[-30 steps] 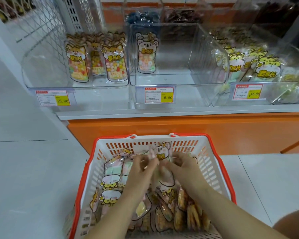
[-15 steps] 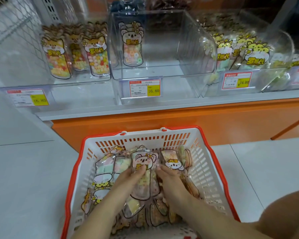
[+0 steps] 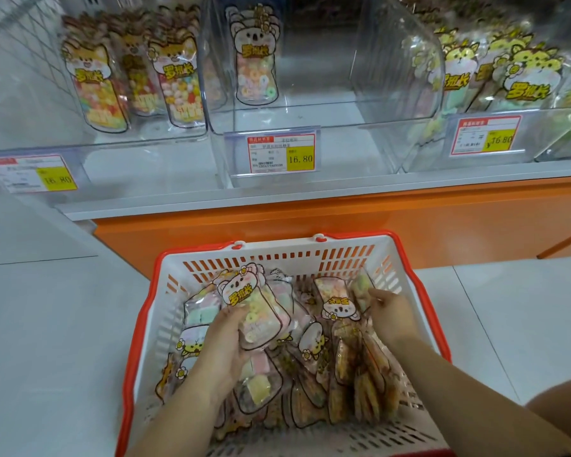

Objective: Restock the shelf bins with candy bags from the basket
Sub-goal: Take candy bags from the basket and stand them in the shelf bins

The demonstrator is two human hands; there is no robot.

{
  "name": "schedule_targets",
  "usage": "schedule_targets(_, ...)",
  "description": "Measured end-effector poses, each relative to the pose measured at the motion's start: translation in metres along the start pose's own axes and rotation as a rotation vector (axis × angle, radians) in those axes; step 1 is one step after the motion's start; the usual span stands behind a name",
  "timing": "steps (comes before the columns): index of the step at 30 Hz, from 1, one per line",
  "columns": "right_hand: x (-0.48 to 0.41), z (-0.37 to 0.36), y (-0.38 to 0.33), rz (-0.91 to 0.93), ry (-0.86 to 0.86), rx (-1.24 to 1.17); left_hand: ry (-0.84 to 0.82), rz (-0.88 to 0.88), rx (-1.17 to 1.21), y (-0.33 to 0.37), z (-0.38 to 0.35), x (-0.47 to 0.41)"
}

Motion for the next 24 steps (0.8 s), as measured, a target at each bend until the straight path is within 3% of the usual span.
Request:
schedule_targets(5, 0.031, 0.018, 0.003, -0.048, 0.203, -0.302, 0.038, -0.017, -0.002, 0.001, 0.002, -0.006)
schedule_targets(12, 0.036, 0.061, -0.026, -0.061, 0.290, -0.739, 0.052, -0.086, -0.014, -0.003, 0.013, -0.017)
schedule_targets(17, 0.038, 0.052, -0.022, 0.062, 0.293, -0.365, 0.087, -0.124, 0.022, 0.003, 0.019, -0.015)
schedule_targets(21, 0.061, 0.038, -0.065, 0.545, 0.427, 0.200, 0.084, -0.110, 0.025, -0.001, 0.023, -0.017)
schedule_targets(22, 0.067, 0.024, -0.078, 0.660, 0.375, 0.328, 0.082, -0.108, 0.015, -0.001, 0.023, -0.017)
schedule_targets(24, 0.070, -0.025, -0.087, 0.799, 0.047, 0.587, 0.081, -0.109, 0.011, -0.003, 0.024, -0.019)
Point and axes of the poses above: each hand's wrist, its own x-axis away from the middle knuckle, its own z-axis out of the back of the hand, y = z × x, the point moved 9 cm from there along -x, towards the middle knuckle, and after that the axes turned 6 degrees about x, right-handed, at the moved point
